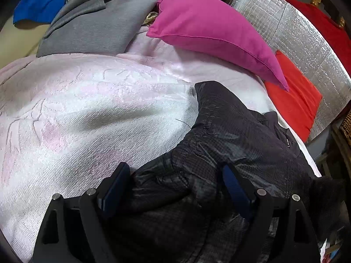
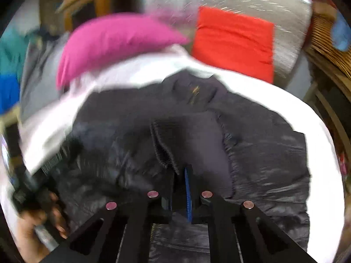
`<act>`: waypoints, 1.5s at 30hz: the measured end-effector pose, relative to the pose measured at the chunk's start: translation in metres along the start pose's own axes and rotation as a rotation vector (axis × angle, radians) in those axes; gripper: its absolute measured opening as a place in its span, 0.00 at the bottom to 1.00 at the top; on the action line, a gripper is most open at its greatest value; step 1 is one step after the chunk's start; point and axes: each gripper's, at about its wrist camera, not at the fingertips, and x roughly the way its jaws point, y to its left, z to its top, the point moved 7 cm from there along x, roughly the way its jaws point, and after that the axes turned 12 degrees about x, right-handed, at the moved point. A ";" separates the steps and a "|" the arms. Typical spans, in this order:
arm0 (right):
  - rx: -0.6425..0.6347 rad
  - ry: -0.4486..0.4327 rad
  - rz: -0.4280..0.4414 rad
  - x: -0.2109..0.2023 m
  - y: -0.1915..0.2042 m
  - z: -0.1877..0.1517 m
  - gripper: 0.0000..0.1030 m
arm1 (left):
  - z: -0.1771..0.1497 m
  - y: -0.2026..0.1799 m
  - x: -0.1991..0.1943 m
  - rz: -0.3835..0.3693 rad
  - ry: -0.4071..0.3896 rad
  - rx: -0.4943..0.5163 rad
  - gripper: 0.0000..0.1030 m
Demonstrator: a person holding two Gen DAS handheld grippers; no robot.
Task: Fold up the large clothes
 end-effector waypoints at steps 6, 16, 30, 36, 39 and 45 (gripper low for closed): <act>0.409 -0.153 0.018 -0.054 -0.135 0.058 0.08 | 0.001 0.000 0.000 0.004 0.000 0.003 0.84; 0.853 -0.078 0.139 -0.011 -0.255 -0.005 0.73 | 0.000 -0.002 0.001 0.003 -0.002 0.007 0.86; 0.884 0.023 0.345 0.011 -0.195 -0.026 0.66 | 0.003 0.002 -0.003 -0.037 -0.020 -0.036 0.86; 0.751 0.043 0.236 0.027 -0.190 -0.019 0.12 | 0.008 0.041 -0.016 -0.050 -0.072 -0.262 0.86; 0.621 -0.076 0.229 -0.004 -0.176 -0.001 0.12 | 0.011 0.048 -0.014 -0.084 -0.067 -0.309 0.86; 0.598 0.044 0.132 0.025 -0.190 -0.034 0.37 | 0.019 0.052 -0.013 -0.158 -0.022 -0.325 0.86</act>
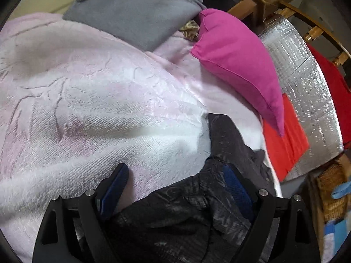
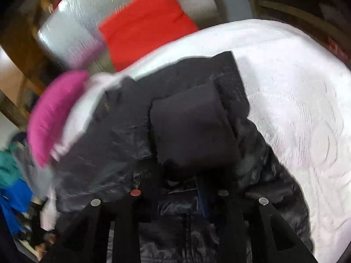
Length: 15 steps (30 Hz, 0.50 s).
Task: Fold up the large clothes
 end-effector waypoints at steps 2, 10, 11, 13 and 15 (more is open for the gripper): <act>-0.040 -0.055 0.002 -0.023 0.003 -0.003 0.51 | 0.005 0.006 -0.003 -0.043 0.026 -0.036 0.86; -0.313 -0.170 0.090 -0.055 0.091 -0.037 0.54 | 0.032 -0.044 0.028 -0.122 0.203 0.205 0.86; -0.344 -0.137 0.121 -0.041 0.106 -0.045 0.54 | 0.036 -0.053 0.039 -0.127 0.225 0.240 0.86; -0.373 -0.055 0.176 -0.007 0.129 -0.061 0.54 | 0.036 -0.065 0.062 -0.118 0.299 0.300 0.86; -0.400 -0.001 0.197 0.019 0.142 -0.074 0.54 | 0.032 -0.068 0.088 -0.094 0.369 0.310 0.85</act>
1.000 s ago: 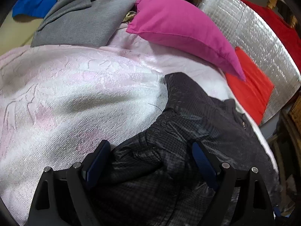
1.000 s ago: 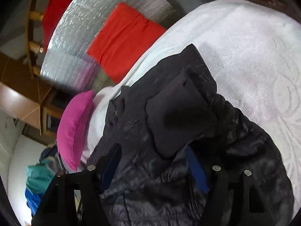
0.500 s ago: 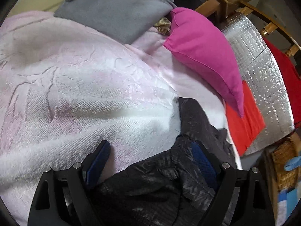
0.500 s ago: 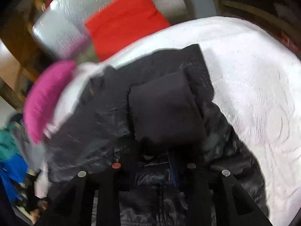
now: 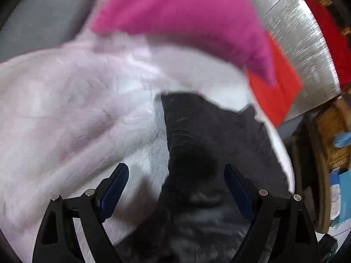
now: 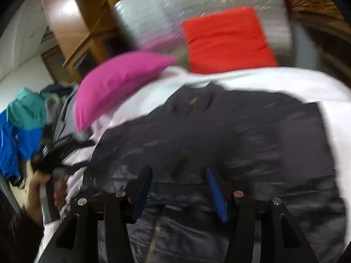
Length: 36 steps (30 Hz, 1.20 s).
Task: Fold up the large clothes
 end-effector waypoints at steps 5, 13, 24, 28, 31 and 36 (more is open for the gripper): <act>-0.034 0.116 0.003 0.042 0.002 -0.019 0.51 | 0.024 -0.019 0.012 -0.028 0.029 0.134 0.13; 0.084 0.191 0.078 0.044 -0.013 -0.013 0.52 | 0.014 -0.009 0.023 0.015 0.003 0.245 0.32; 0.274 -0.042 0.060 -0.020 -0.077 0.061 0.63 | -0.021 -0.071 -0.053 0.180 -0.190 0.477 0.57; 0.415 0.035 0.014 0.011 -0.131 0.060 0.60 | -0.048 -0.040 -0.002 0.238 -0.015 0.418 0.60; 0.442 0.064 0.023 0.022 -0.144 0.063 0.50 | -0.046 -0.038 -0.009 0.235 -0.039 0.378 0.67; 0.416 -0.037 0.039 -0.010 -0.138 0.081 0.68 | -0.036 -0.044 -0.047 0.287 -0.153 0.384 0.67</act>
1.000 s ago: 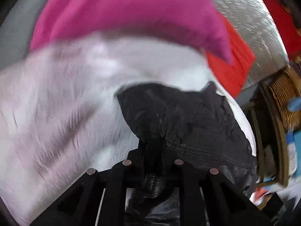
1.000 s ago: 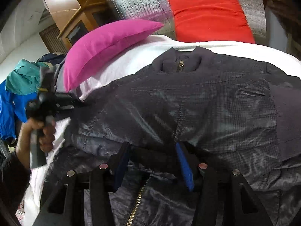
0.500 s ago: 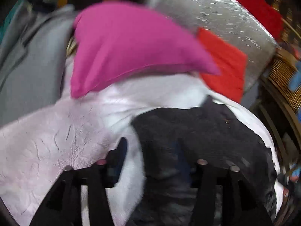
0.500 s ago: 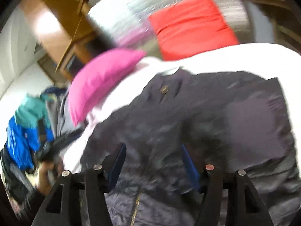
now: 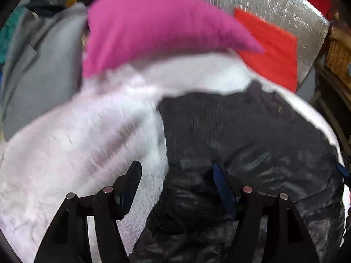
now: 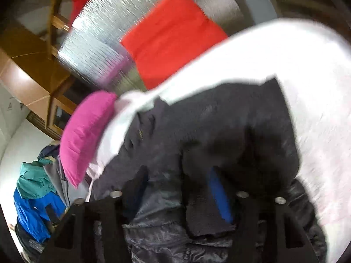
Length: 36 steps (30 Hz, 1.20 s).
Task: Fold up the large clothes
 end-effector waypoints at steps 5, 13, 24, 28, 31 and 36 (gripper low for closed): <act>0.090 0.052 -0.059 0.024 -0.035 0.011 0.65 | -0.017 -0.007 0.028 0.039 0.161 0.042 0.70; 0.103 -0.142 -0.028 -0.040 -0.043 0.037 0.70 | -0.006 0.001 -0.016 0.015 -0.005 -0.074 0.71; 0.165 0.032 0.015 0.007 -0.056 0.037 0.76 | -0.015 -0.053 0.025 0.044 0.053 0.102 0.75; 0.125 -0.015 -0.045 0.006 -0.055 0.029 0.74 | -0.009 -0.047 0.011 0.019 0.040 0.069 0.75; -0.013 -0.076 -0.062 -0.018 -0.024 0.020 0.74 | -0.004 -0.031 -0.013 0.025 -0.031 0.011 0.75; -0.163 0.004 -0.038 -0.013 0.011 -0.016 0.76 | -0.029 -0.022 0.022 0.015 0.142 -0.013 0.78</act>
